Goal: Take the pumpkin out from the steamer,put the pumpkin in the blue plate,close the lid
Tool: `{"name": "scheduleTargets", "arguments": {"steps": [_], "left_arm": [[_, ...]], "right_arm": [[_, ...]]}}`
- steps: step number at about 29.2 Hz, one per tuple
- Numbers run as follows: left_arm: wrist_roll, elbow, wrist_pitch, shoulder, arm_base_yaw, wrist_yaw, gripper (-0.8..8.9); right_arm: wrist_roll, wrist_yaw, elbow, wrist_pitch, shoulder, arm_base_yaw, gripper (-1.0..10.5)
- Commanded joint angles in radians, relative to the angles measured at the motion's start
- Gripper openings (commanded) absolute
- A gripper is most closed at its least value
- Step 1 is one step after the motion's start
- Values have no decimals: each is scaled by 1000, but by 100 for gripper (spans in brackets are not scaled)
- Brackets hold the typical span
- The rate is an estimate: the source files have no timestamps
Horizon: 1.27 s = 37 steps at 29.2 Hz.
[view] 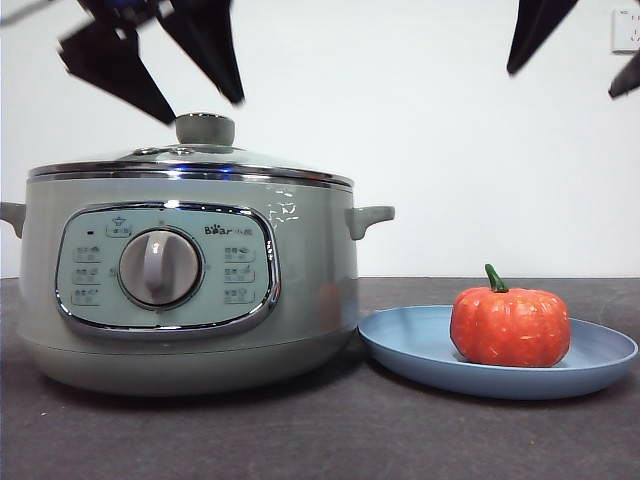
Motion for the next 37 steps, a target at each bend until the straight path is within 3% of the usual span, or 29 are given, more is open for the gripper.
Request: {"name": "scheduleTargets", "arguments": {"steps": [1,4,5,8,12,15,21,26,37], "left_arm": [[-13,1,-39,-71,-3,-6,358],[14,1,-78,-182,-3,-23,-20],[14,1,-74,-214,-3,-23,-8],[20,-28,-28,-316,-3,-74,-8],[24,-233,138,-498,-3,-140,-8],[11,-391,224,-620,-3,-179,-8],[5,-639,308,-847,-3,-203,-8],[6,-659,279,-868,-3,-227,-3],[6,-659,228,-865,-3,-227,-3]], "right_arm": [[13,-40,-5,10,-58,3,443],[8,-39,-5,6,-144,3,113],[2,-43,-5,5,-171,3,-5],[-35,-34,-17,-4,-256,9,-12],[-81,-34,-141,67,-359,10,-12],[-63,-36,-269,188,-432,10,-12],[46,-37,-480,396,-507,23,-12],[50,23,-486,391,-460,21,-11],[47,26,-486,282,-437,21,-11]]}}
